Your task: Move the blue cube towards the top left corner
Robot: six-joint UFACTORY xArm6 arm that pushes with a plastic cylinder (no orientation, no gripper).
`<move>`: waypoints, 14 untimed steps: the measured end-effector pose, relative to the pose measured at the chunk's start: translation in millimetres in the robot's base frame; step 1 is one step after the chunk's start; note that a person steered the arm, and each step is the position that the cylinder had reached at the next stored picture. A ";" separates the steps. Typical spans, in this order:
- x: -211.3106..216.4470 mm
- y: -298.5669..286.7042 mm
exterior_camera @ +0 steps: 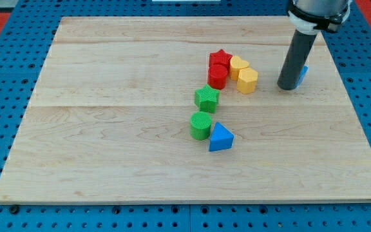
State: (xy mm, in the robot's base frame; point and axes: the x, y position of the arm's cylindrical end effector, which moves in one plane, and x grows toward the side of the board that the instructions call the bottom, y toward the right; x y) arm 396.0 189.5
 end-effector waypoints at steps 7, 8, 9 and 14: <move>-61.1 26.4; -67.7 30.1; -108.5 16.7; -109.8 -41.1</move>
State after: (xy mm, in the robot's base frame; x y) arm 286.2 148.5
